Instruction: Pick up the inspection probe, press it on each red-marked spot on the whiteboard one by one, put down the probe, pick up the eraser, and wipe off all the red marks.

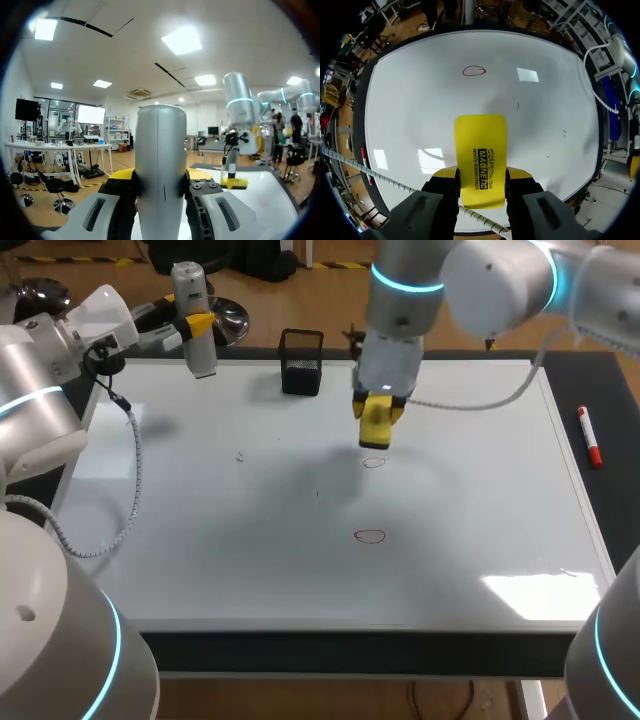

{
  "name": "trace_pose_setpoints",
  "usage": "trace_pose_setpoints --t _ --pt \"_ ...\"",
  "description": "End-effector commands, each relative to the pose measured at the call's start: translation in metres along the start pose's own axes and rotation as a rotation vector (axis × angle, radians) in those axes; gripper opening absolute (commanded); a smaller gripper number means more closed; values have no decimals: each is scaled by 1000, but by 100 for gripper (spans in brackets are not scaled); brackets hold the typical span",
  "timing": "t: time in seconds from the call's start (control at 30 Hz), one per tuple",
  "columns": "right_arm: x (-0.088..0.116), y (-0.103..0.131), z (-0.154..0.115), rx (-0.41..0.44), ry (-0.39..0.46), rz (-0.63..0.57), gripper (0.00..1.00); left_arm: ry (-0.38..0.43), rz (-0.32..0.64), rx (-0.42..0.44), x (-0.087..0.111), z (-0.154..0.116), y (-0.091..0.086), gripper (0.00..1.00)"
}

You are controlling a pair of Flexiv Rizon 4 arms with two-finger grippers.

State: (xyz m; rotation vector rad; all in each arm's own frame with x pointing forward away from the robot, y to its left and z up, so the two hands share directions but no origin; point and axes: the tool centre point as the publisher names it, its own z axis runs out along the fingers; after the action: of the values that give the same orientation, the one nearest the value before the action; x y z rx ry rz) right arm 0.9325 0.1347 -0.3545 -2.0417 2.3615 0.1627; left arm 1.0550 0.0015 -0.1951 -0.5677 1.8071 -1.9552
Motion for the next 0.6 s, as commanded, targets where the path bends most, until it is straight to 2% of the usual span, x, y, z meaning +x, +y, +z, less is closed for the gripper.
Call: trace_pose_setpoints --t 0.03,0.3,0.6 --pt "-13 4 17 -8 12 -14 0 -1 1 2 0 1 0 0" --pt "-20 12 42 -23 22 -19 0 -1 1 2 0 1 0 0" --pt "-22 8 61 -1 65 -33 0 -1 1 2 0 1 0 0"
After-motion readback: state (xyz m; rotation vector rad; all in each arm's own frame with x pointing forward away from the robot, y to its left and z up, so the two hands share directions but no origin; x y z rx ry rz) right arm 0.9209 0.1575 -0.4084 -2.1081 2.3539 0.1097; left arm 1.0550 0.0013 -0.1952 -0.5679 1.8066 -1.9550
